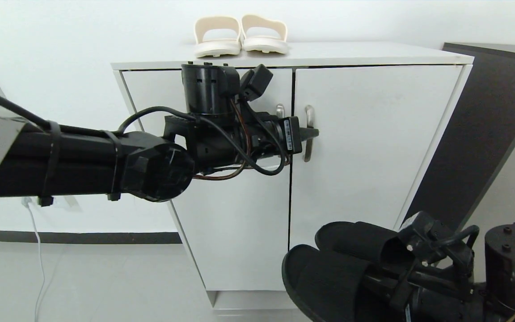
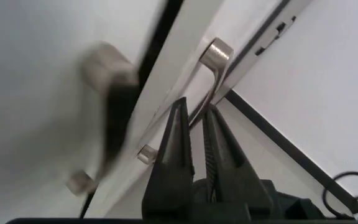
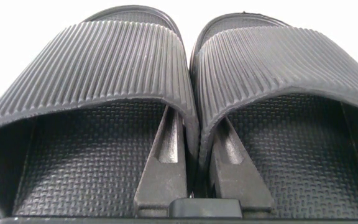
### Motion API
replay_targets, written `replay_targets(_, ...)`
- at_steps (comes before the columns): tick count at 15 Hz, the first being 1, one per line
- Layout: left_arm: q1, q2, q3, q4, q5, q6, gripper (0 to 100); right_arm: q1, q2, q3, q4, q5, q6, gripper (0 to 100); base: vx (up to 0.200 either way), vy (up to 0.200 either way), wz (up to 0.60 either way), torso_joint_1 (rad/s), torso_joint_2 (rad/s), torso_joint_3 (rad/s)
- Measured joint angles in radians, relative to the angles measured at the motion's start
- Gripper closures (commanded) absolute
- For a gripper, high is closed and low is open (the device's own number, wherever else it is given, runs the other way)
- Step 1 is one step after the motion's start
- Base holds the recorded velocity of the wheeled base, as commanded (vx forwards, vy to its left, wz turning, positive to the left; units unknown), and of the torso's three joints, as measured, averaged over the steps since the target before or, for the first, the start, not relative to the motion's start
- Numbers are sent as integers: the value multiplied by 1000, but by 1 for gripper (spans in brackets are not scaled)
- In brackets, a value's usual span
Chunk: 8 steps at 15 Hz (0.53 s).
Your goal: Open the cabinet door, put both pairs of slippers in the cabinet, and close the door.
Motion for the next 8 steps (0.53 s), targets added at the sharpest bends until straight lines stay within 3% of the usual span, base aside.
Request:
replay_targets(2,-20,-48,56,-3,-1,-2,100,0,-24,27,4,59,-2,100,0,0,0,0,0,0)
replay_targets(8,-87,-228,253,-15,-2,1,100,0,-47,40,4,64,-4,100,0,0,0,0,0,0)
